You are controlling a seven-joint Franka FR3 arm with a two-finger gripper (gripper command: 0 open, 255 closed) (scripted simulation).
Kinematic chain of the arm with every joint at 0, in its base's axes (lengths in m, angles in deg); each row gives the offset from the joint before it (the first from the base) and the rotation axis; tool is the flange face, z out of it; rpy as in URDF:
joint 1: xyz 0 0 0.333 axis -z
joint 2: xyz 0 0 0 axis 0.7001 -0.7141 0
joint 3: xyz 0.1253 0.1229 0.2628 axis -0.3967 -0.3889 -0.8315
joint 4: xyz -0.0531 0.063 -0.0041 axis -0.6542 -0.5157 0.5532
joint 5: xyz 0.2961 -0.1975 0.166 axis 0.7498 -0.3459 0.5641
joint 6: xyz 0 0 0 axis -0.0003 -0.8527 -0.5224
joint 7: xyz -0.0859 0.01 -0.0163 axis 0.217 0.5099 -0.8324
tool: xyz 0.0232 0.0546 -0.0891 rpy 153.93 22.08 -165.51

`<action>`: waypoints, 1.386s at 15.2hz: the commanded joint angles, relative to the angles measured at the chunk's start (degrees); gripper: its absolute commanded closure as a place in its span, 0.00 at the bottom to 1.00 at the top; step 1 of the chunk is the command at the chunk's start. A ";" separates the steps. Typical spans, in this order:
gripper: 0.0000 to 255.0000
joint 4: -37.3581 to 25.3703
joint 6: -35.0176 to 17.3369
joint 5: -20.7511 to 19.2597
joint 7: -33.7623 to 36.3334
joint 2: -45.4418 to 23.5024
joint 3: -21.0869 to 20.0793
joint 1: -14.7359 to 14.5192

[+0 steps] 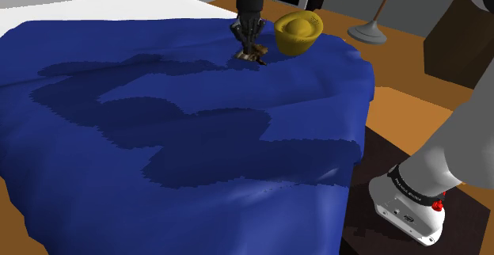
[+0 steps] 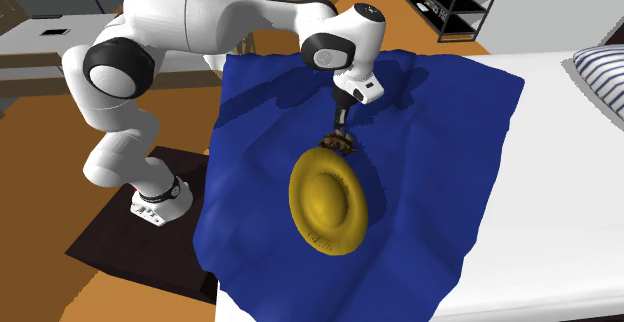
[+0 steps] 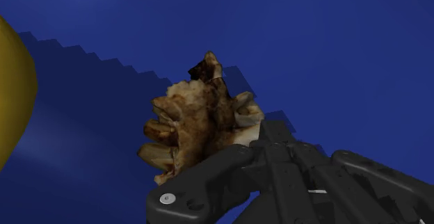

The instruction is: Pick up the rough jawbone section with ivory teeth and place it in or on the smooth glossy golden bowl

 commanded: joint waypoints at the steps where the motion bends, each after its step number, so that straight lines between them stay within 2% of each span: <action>1: 0.00 0.00 0.00 0.00 0.00 0.00 0.00 0.00; 5: 0.00 26.57 -21.66 -7.98 -7.46 20.03 0.16 0.13; 7: 0.00 36.85 -31.20 -11.50 -10.14 27.76 0.50 0.43; 15: 0.00 38.89 -36.62 -12.74 -9.34 24.32 0.68 0.86; 21: 0.00 38.89 -36.62 -12.74 -9.34 24.32 0.67 0.86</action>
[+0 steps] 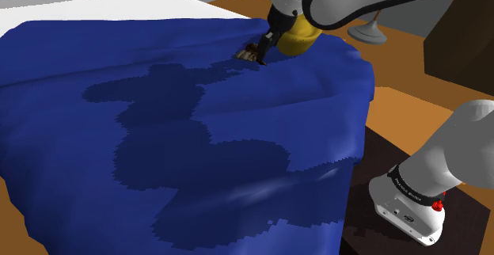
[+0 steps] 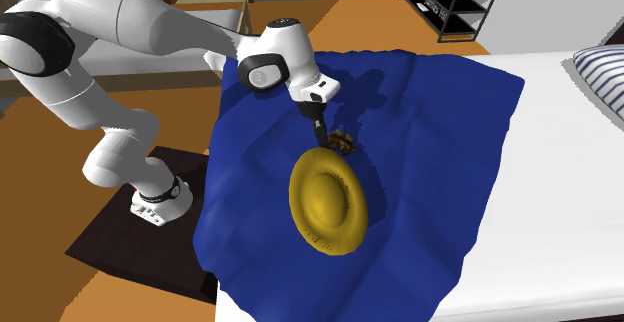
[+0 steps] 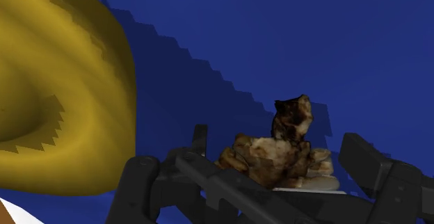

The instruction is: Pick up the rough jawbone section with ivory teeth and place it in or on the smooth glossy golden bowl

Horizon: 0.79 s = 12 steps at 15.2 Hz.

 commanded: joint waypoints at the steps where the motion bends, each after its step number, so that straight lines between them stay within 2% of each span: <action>1: 0.00 0.07 0.01 0.01 0.00 -0.10 0.03 0.03; 2: 1.00 0.04 0.04 0.01 -0.01 -0.10 0.03 0.03; 12: 1.00 -0.45 0.77 0.17 -0.19 0.15 0.04 0.00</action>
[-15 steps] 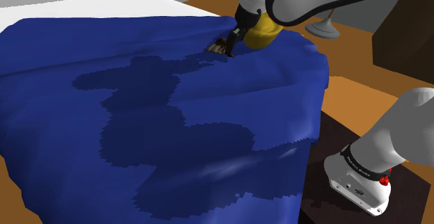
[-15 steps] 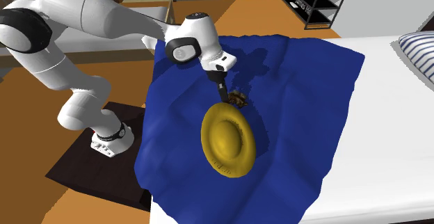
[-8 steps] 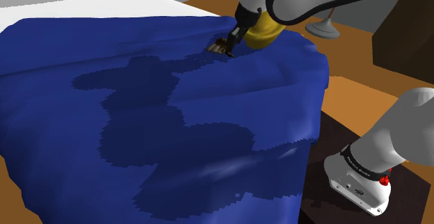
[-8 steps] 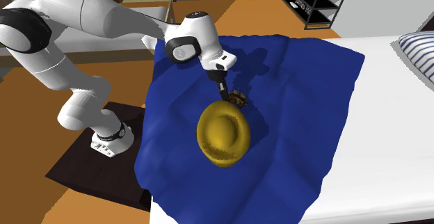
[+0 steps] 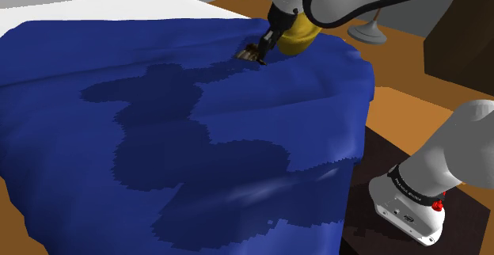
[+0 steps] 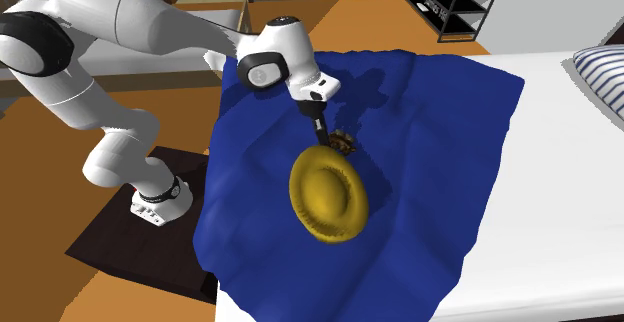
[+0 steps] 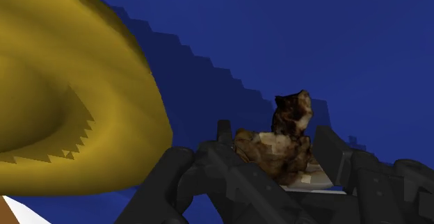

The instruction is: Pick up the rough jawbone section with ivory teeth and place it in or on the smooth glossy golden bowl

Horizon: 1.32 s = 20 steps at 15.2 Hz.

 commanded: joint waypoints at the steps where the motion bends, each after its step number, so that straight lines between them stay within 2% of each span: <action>1: 1.00 -0.64 1.18 0.25 -0.26 0.19 0.03 -0.03; 20: 1.00 -13.17 15.57 2.02 -2.89 2.22 0.24 -0.30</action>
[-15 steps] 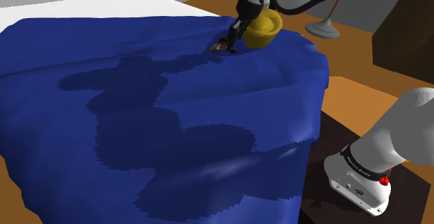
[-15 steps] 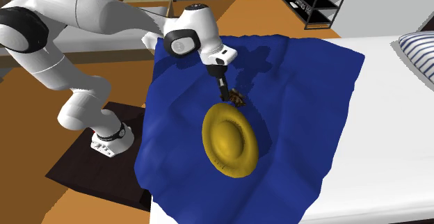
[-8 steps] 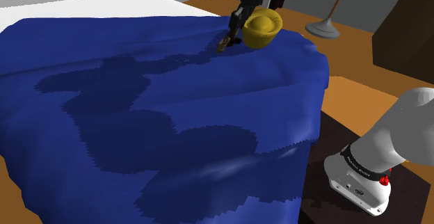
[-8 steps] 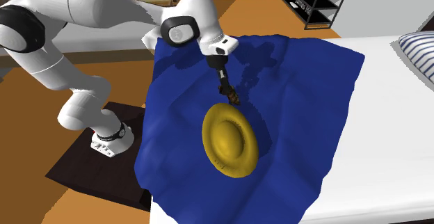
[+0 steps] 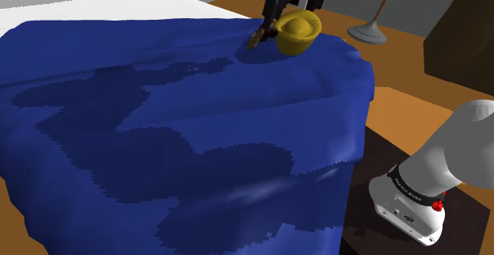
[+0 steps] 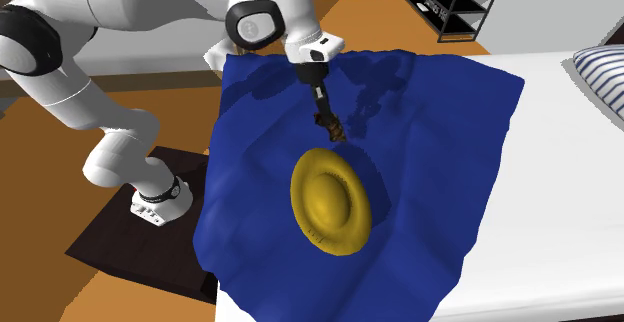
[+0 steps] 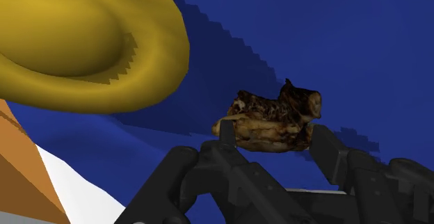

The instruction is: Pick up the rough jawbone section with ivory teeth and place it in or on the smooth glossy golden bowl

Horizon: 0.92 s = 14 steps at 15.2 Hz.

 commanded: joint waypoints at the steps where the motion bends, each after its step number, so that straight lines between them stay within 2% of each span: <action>1: 1.00 -1.57 1.60 0.11 -0.25 0.05 0.02 0.00; 11: 1.00 -10.21 9.32 0.37 -1.19 -0.84 -0.05 -0.02; 14: 1.00 -9.52 9.51 1.04 -4.12 0.39 1.71 0.97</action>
